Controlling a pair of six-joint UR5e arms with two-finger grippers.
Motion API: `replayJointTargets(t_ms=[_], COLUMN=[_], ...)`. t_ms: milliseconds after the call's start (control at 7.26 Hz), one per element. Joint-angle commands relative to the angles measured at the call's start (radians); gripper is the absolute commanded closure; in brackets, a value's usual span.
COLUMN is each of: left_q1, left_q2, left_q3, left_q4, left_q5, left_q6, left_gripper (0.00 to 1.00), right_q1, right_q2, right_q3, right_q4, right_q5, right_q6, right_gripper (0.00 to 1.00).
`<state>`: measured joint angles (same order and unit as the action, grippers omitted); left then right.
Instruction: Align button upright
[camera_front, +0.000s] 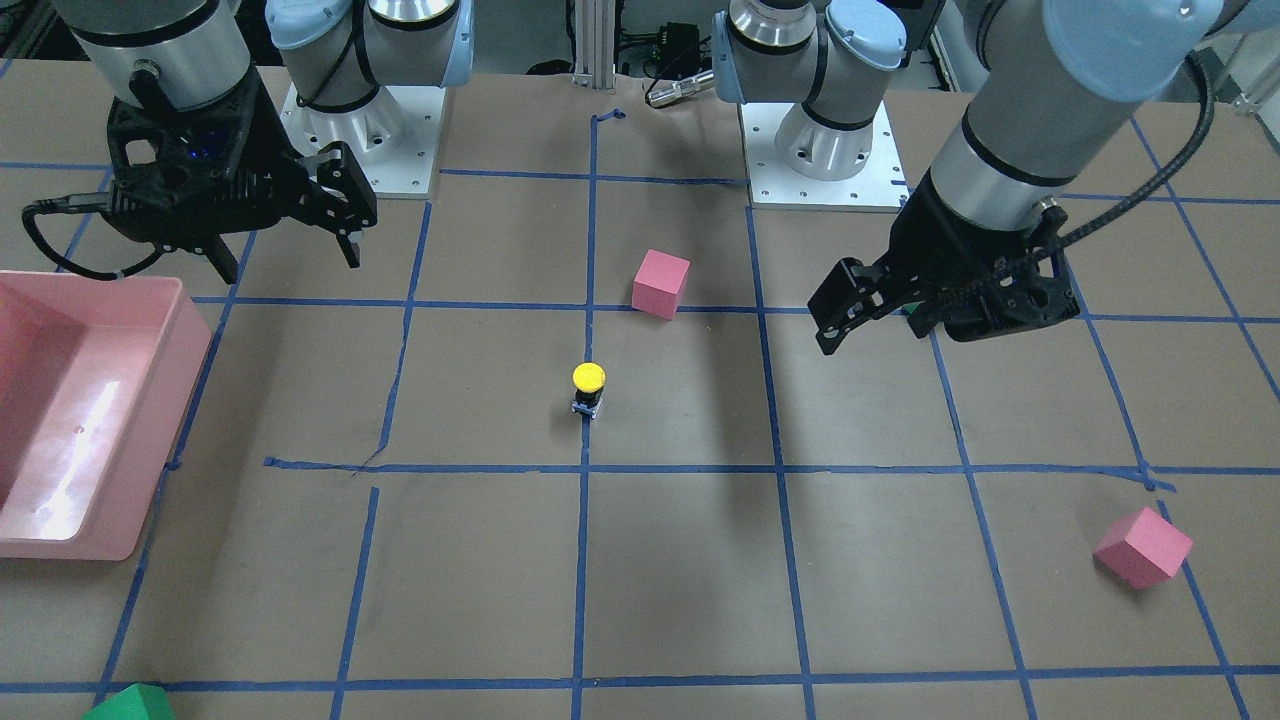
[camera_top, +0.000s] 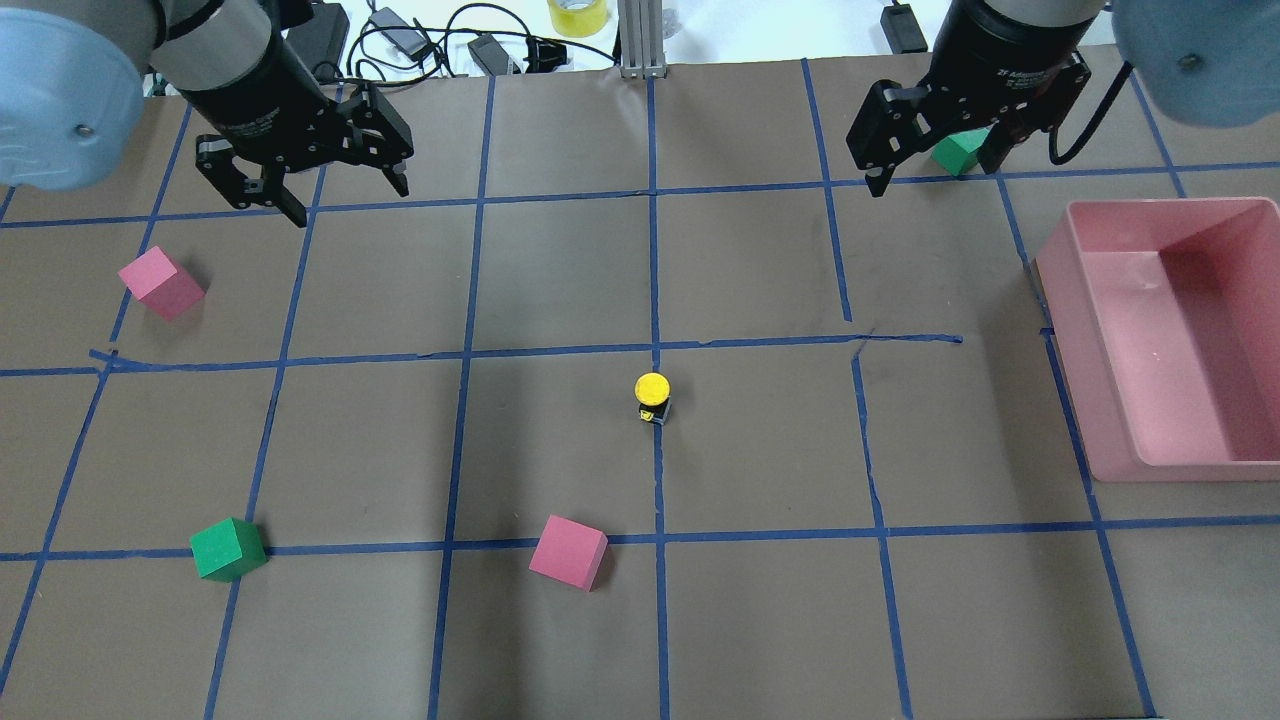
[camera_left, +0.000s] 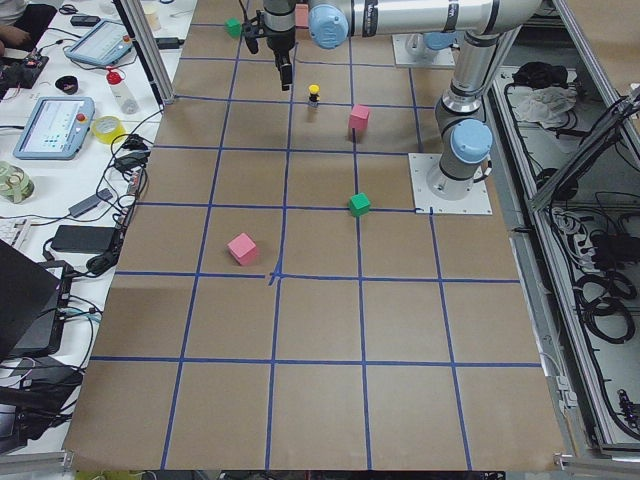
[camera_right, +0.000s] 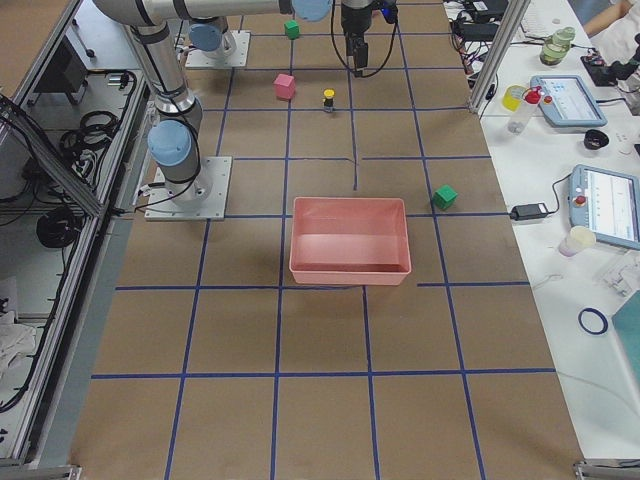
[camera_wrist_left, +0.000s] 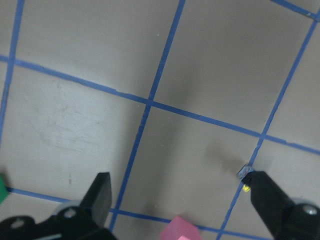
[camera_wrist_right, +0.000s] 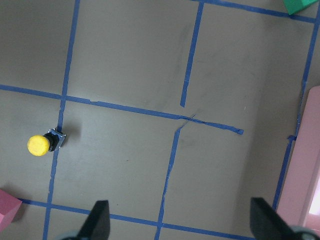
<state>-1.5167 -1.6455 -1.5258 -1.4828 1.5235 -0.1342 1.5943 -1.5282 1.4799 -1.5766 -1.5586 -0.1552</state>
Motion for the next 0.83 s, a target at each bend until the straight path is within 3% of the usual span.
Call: replayJointTargets(t_ms=[0,276,689], left_q1=[0.003,0.001,0.000], left_q2=[0.053,0.070,0.072], left_q3=[-0.008,-0.011,-0.053], left_q4=[-0.005,-0.027,-0.022], left_q5=[0.052,0.060,0.101], left_q6=[0.158,0.166,0.168], left_gripper=[0.00,0.00,0.00], right_q1=[0.006,0.050,0.229], right_q2=[0.000,0.000,0.097], right_q3=[0.005,0.039,0.054], right_q4=[0.001,-0.002,-0.133], right_q5=[0.000,0.000,-0.003], right_q6=[0.055,0.132,0.467], right_gripper=[0.00,0.00,0.00])
